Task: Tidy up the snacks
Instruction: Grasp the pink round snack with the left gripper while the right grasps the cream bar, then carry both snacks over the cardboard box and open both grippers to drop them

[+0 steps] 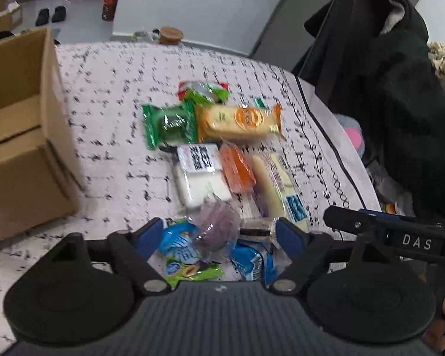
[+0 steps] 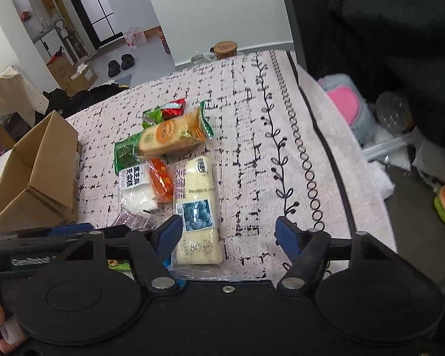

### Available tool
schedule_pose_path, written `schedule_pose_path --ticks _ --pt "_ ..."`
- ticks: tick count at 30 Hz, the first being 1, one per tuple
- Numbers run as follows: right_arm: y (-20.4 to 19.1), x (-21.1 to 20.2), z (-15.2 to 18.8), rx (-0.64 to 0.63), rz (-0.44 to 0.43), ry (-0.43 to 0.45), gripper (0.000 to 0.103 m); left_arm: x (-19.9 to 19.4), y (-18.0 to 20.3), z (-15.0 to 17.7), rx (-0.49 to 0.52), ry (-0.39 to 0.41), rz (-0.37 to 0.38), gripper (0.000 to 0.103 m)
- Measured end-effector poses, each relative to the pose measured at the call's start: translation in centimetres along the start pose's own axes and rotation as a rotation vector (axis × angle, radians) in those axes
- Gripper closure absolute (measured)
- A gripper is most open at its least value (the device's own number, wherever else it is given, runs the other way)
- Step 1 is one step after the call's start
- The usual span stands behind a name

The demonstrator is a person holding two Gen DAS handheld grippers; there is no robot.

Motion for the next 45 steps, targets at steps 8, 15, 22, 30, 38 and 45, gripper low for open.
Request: schedule_pose_path --ticks 8,15,22,30,38,45 --pt "-0.3 1.5 -0.5 0.008 -0.035 -0.008 0.038 2.2 -0.1 -0.3 0.011 -0.007 0.015 0.037" --pt "-1.7 2.7 -1.3 -0.011 -0.053 -0.005 0.038 4.0 -1.0 0.3 -0.019 -0.061 0.055 0.07" --pt "-2.5 3.7 -0.7 -0.043 -0.014 0.003 0.037 2.8 -0.9 0.2 -0.032 -0.026 0.031 0.082" --pt "-2.3 5.3 0.6 -0.046 0.053 -0.011 0.037 1.2 -1.5 -1.3 -0.041 0.031 -0.004 0.083" --pt "-2.1 4.7 0.5 0.015 0.026 0.009 0.071 0.2 -1.9 -1.9 -0.041 0.051 -0.013 0.084" --pt "-2.6 2.2 0.0 0.053 -0.039 0.052 0.072 -1.1 -1.8 -3.1 -0.03 0.087 -0.013 0.084"
Point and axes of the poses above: each gripper's, at about its wrist camera, not at the fingertips, and x roughly the way its jaws point, y to its right, z to its underside, the point moved 9 cm from there along x, roughly the way its jaws point, and after that the axes turned 13 degrees about x, right-handed, at the moved point
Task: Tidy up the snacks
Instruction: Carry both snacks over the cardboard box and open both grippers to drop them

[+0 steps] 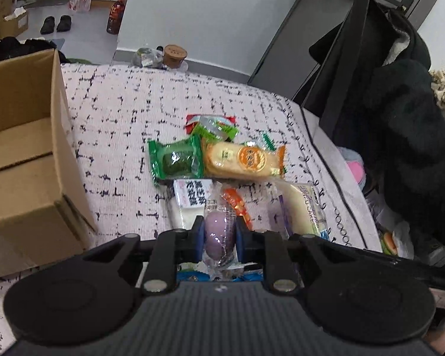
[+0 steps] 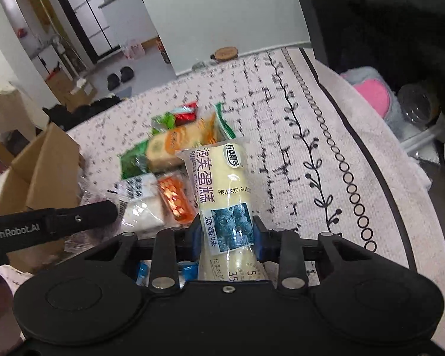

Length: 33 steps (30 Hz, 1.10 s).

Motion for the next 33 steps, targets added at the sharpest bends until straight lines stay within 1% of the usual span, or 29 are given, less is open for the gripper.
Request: schedule_pose_path --ticks 7,12,17,24,30,33 --pt "-2.1 -1.0 -1.1 -0.01 -0.044 0.031 0.072 -1.9 0.2 -1.6 0.002 0.046 0.01 0.084" --pt "-4.4 -1.5 -2.2 -0.013 -0.089 0.059 0.072 -3.8 -0.9 -3.1 -0.01 0.094 -0.007 0.084" --pt "-7.5 -1.5 -2.9 -0.04 -0.148 0.079 0.072 -5.9 -2.7 -4.4 -0.025 0.139 -0.044 0.084" --pt "-11.8 -1.0 -3.2 -0.073 -0.231 0.087 0.072 -8.4 -5.4 -5.1 -0.049 0.174 -0.107 0.084" --pt "-15.0 -0.4 -3.2 -0.091 -0.294 0.085 0.072 -9.7 -7.8 -5.1 -0.053 0.176 -0.177 0.083" --pt "-16.4 -0.1 -3.0 -0.116 -0.316 0.079 0.072 -10.3 -9.3 -4.9 -0.078 0.174 -0.205 0.083"
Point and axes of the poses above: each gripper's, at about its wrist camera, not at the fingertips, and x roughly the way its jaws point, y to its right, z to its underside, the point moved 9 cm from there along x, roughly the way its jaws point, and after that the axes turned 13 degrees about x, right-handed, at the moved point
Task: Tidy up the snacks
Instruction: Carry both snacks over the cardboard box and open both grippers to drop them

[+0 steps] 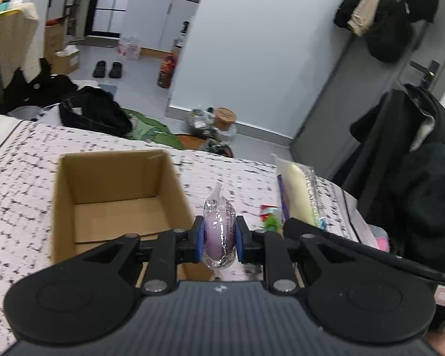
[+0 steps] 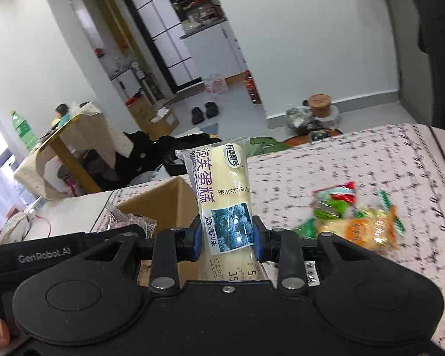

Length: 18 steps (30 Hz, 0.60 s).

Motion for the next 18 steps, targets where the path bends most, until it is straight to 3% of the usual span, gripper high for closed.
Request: schedule_pose_path --ticks 15,18 --pt "-4.9 3.8 1.9 -0.05 -0.081 -0.074 0.072 1.0 -5.7 1.8 -0.05 -0.054 -0.13 0.083" --pt "-5.4 4.3 2.3 -0.055 -0.09 -0.083 0.072 0.7 -6.2 1.6 -0.032 -0.041 -0.157 0.079"
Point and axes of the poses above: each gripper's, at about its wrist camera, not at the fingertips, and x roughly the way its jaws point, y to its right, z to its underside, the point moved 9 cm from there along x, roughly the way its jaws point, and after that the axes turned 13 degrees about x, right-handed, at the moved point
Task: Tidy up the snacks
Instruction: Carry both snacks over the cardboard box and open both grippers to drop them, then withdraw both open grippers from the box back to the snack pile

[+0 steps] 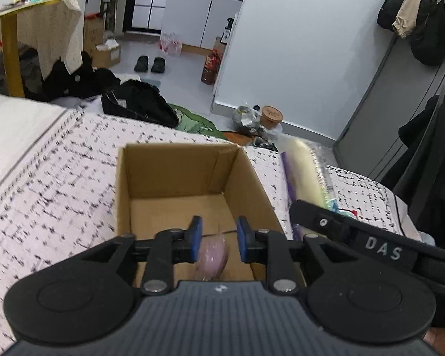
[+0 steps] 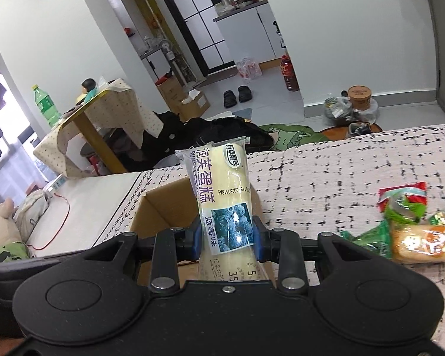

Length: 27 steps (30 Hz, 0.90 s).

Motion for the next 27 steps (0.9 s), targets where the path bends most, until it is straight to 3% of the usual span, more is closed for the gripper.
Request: schedule_pose_path --ticks 3,7,11,13,16,19,27 --pt "-0.4 0.4 0.2 -0.001 -0.013 -0.007 0.072 -0.6 -1.1 -0.1 -0.028 -0.003 -0.025 0.073" --pt "-0.7 1.0 0.1 0.001 -0.019 -0.019 0.07 -1.7 -2.2 -0.4 -0.036 0.01 -0.066 0.054" --pt "-1.2 0.5 0.1 -0.004 -0.046 -0.012 0.046 -2.7 -2.8 -0.7 -0.053 0.028 -0.092 0.044" --pt "-1.2 -0.3 -0.1 -0.007 -0.049 -0.001 0.045 -3.0 -2.9 -0.8 -0.056 0.032 -0.098 0.033" --pt "-0.7 -1.5 -0.6 -0.002 -0.035 0.013 0.039 -3.5 -3.1 -0.5 -0.098 0.037 -0.111 0.025" --pt "0.4 -2.8 -0.7 -0.007 -0.007 0.032 0.026 -3.5 -2.6 -0.1 -0.114 0.028 -0.086 0.018" --pt "3.4 -6.2 -0.7 -0.052 0.104 0.086 0.009 -3.4 -0.4 0.3 -0.13 0.027 -0.038 0.012"
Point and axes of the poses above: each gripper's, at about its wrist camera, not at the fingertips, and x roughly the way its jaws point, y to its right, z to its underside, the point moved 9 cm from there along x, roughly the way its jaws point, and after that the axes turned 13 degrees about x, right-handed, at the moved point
